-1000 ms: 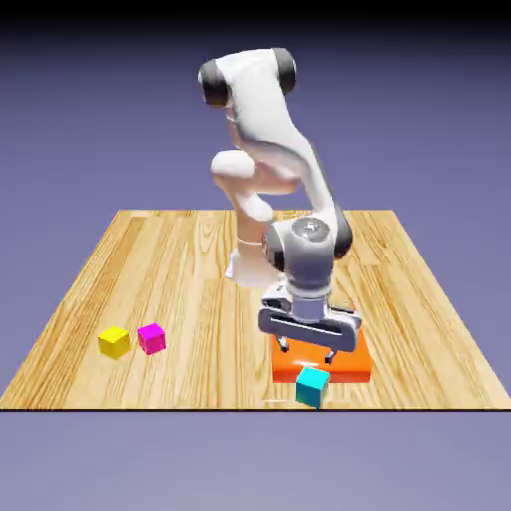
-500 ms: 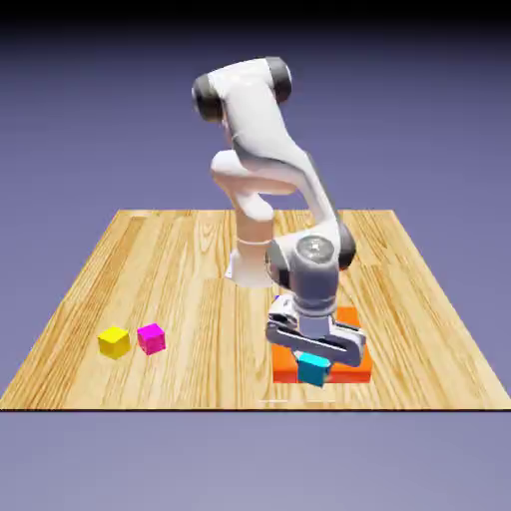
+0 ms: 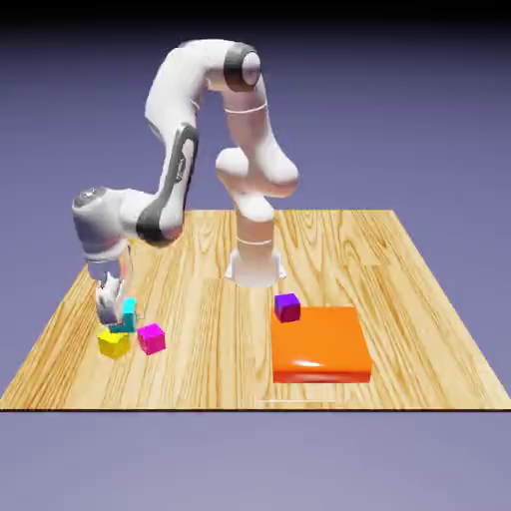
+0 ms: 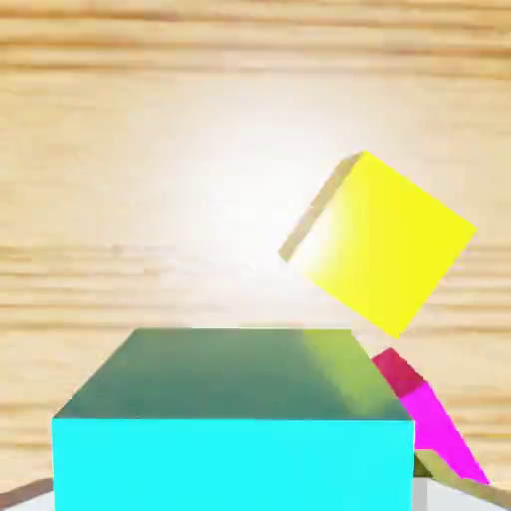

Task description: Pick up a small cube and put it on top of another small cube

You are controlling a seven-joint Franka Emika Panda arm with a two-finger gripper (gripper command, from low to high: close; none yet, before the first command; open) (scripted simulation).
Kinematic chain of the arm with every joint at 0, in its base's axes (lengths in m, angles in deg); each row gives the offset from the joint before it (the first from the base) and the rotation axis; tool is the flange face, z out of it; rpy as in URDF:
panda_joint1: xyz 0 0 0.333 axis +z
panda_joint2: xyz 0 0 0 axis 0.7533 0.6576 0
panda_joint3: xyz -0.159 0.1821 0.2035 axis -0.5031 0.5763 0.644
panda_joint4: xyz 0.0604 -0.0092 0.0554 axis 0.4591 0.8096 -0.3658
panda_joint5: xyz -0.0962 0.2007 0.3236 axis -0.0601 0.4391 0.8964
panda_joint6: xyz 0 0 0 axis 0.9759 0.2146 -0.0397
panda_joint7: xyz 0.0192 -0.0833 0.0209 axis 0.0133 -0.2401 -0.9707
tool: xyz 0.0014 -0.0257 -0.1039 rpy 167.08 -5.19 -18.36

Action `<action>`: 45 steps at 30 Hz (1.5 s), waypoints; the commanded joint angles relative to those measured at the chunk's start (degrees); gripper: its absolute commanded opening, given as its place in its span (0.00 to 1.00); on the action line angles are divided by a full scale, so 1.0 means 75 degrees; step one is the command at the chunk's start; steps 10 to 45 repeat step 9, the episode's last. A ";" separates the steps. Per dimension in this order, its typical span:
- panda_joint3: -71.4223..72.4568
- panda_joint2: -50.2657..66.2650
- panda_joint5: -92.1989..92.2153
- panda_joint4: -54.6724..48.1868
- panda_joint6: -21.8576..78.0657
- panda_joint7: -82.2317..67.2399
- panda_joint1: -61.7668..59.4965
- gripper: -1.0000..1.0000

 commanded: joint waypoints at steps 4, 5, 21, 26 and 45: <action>0.0152 0.0829 0.0229 0.0046 -0.0865 -0.0175 -0.0059 0.00; 0.0204 0.1106 0.0309 0.0062 -0.1155 -0.0237 -0.0077 0.00; 0.0171 0.0931 0.0259 0.0052 -0.0972 -0.0198 -0.0066 1.00; 0.0171 0.0931 0.0259 0.0052 -0.0972 -0.0198 -0.0066 1.00; 0.0171 0.0931 0.0259 0.0052 -0.0972 -0.0198 -0.0066 1.00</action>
